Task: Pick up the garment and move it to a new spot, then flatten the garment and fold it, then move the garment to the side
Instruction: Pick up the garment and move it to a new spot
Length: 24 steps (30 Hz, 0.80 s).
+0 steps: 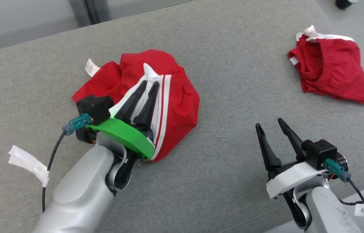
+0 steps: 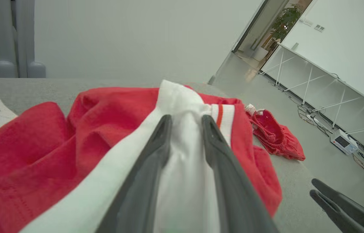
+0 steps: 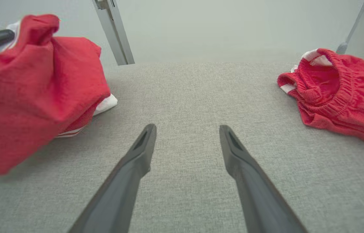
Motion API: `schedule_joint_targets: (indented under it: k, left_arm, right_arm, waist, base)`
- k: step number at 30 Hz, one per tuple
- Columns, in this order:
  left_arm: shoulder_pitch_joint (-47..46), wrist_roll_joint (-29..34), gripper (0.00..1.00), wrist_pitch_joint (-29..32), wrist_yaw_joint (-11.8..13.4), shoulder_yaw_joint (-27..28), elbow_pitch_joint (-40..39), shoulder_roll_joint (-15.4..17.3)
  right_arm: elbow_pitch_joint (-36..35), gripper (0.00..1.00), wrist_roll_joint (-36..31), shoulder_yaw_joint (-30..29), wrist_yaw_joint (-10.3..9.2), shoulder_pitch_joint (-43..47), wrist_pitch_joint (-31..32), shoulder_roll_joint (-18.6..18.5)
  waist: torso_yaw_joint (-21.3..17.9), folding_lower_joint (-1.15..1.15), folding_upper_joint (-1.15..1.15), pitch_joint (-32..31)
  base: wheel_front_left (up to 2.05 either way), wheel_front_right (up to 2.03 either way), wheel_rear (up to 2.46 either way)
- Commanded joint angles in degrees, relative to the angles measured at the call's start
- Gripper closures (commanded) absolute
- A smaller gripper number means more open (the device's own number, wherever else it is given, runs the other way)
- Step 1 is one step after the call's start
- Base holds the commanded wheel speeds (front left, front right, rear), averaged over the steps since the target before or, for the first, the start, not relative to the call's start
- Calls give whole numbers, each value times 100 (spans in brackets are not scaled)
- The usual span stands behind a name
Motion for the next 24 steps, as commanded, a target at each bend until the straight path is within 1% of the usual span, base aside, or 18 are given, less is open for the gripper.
schedule_joint_targets:
  k: [1, 4, 6, 9, 13, 15, 16, 21, 24]
  left_arm:
    - [110, 175, 0, -15, -18, 95, 56, 41]
    - [378, 430, 0, -13, -18, 535, 219, -73]
    - [533, 640, 0, -8, -18, 780, 282, -105]
    - [842, 1014, 0, -7, -18, 1304, 360, -120]
    - [1313, 1600, 0, -7, -18, 2028, 308, -171]
    - [1535, 1977, 0, -8, -18, 2288, 215, -148]
    - [1661, 2055, 0, -8, -18, 2439, 169, -168]
    - [2367, 2755, 0, -7, -18, 2863, -146, -180]
    - [2757, 3069, 0, -8, -18, 3110, -328, -248]
  right_arm:
    - [-25, 0, 27, -10, -9, 72, 1, -17]
    - [-13, 0, -8, -86, -9, 124, 0, -16]
    - [14, 0, -22, -144, -9, 165, 1, -15]
    - [55, 0, -34, -209, -9, 207, 1, -15]
    - [113, 0, -26, -252, -9, 258, 0, -18]
    - [148, 0, -39, -271, -9, 282, 1, -16]
    - [167, 0, -39, -262, -9, 284, 1, -19]
    - [282, 0, -96, -350, -9, 355, 0, -18]
    - [350, 0, -133, -405, -9, 440, 1, -19]
  waist:
    - [-314, 0, 0, -108]
    - [-252, 0, 0, -222]
    - [-162, 0, 0, -298]
    - [30, 0, 0, -423]
    - [303, 0, 0, -562]
    - [441, 0, 0, -644]
    - [492, 0, 0, -677]
    - [795, 0, 0, -892]
    - [921, 0, 0, -999]
  base:
    - [0, 0, 0]
    - [0, 0, 0]
    - [0, 0, 0]
    - [0, 0, 0]
    - [0, 0, 0]
    - [0, 0, 0]
    - [0, 0, 0]
    - [0, 0, 0]
    - [0, 0, 0]
